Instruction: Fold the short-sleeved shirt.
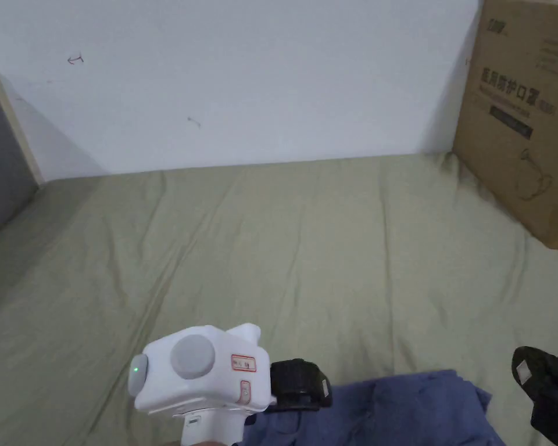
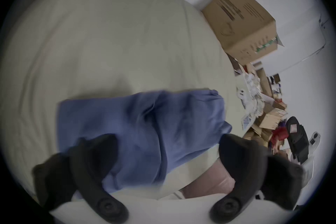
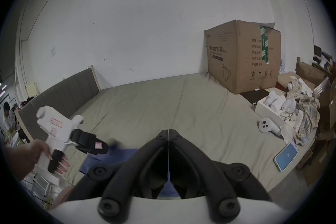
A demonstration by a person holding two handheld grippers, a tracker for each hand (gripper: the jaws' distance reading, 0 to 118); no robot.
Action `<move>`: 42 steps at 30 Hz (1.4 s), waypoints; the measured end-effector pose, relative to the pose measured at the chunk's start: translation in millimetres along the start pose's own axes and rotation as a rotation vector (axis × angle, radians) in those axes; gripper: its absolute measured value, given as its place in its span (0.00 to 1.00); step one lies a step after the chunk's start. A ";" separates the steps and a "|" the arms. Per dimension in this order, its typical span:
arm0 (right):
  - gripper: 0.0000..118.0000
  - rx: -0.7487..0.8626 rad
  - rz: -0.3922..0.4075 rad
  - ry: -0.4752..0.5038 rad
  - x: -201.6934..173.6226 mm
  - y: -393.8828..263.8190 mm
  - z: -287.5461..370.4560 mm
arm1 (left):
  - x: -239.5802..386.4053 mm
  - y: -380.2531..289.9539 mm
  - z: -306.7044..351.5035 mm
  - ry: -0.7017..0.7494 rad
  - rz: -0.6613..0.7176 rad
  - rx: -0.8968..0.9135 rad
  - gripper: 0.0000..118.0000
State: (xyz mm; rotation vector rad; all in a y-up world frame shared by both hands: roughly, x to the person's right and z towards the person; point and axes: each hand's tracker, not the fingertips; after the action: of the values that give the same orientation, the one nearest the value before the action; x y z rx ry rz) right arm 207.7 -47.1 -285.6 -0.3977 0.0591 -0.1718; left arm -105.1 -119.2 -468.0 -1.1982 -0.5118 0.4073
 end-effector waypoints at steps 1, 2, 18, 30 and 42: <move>0.00 -0.004 -0.013 0.000 2.8 -0.5 1.4 | 7.9 1.8 -1.3 0.031 -0.005 0.022 0.91; 0.00 -0.008 -0.022 -0.001 5.4 -1.2 2.7 | 8.7 4.1 0.5 0.044 -0.012 0.026 0.91; 0.00 -0.069 -0.044 0.022 17.1 -17.9 -14.8 | -25.6 -43.2 -53.1 0.140 -0.105 -0.034 0.00; 0.00 -0.110 0.009 0.040 -5.8 -17.1 -17.8 | 15.6 -52.3 -9.2 -0.339 -0.084 0.050 0.00; 0.00 -0.167 0.057 0.081 -42.0 -17.3 -37.7 | -222.6 -64.8 71.2 -0.413 0.398 0.158 1.00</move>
State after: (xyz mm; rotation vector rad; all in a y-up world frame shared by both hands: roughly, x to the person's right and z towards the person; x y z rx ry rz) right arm 160.2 -69.7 -312.5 -0.5547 0.1650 -0.1267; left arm -326.0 -208.1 -422.3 -1.0625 -0.5812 1.0318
